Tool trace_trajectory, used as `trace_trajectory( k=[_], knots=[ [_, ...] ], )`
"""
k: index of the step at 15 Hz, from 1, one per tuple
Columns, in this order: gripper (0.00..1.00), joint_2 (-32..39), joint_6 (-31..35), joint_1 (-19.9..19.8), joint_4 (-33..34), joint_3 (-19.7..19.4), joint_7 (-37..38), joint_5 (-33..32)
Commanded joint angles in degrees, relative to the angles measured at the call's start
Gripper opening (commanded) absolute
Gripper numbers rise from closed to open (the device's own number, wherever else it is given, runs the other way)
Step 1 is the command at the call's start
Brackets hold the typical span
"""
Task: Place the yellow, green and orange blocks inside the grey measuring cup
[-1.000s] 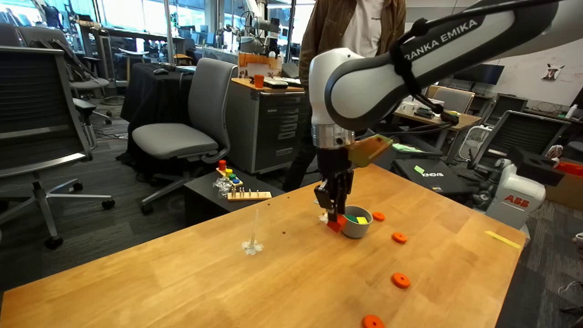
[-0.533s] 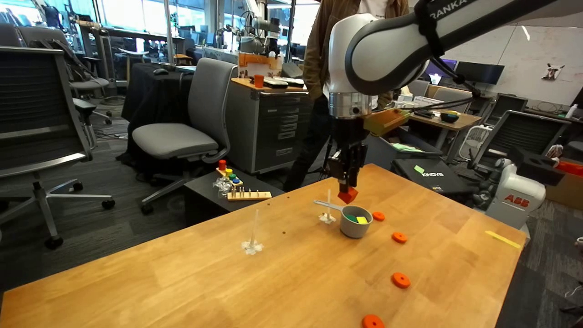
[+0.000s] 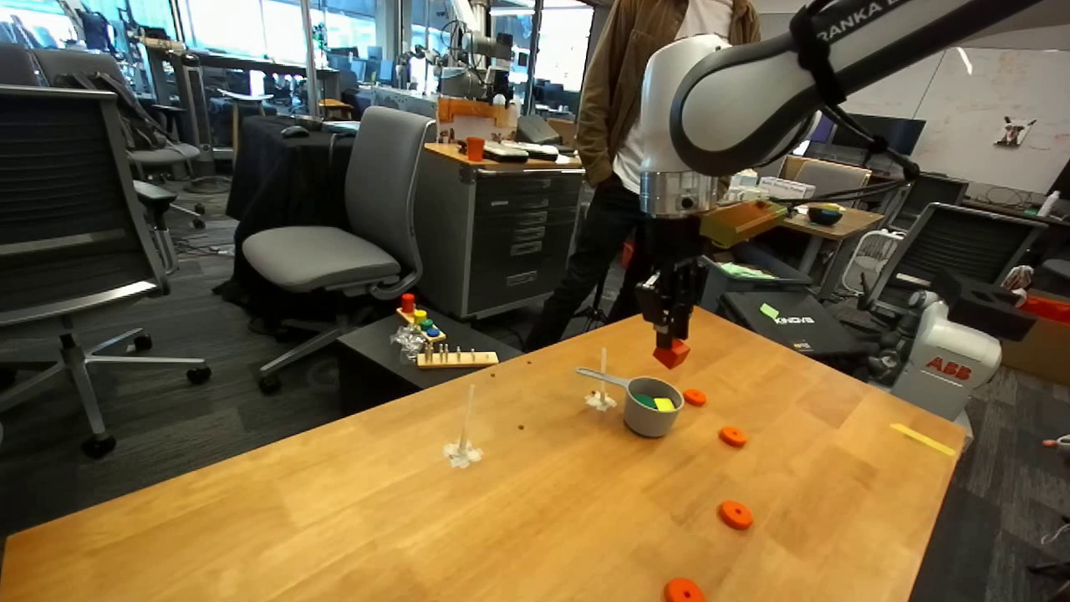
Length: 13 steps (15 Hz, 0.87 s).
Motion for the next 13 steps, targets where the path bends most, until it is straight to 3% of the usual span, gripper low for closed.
trace_trajectory(
  k=[1, 6, 10, 11, 13],
  knots=[
    [0.62, -3.4, 1.1, -0.7, -4.0, -0.6, 1.0, 1.1],
    [0.98, -3.7, 2.3, -1.3, -5.3, -0.4, 1.4, 1.3],
    [1.00, -5.5, 1.9, -0.3, -8.2, 1.0, 0.6, 2.2],
    [1.00, -1.8, 1.2, -0.7, -3.9, -0.1, 0.6, 1.4],
    [1.00, -1.8, 1.2, -0.5, -4.1, 0.1, 0.6, 1.4]
  ],
)
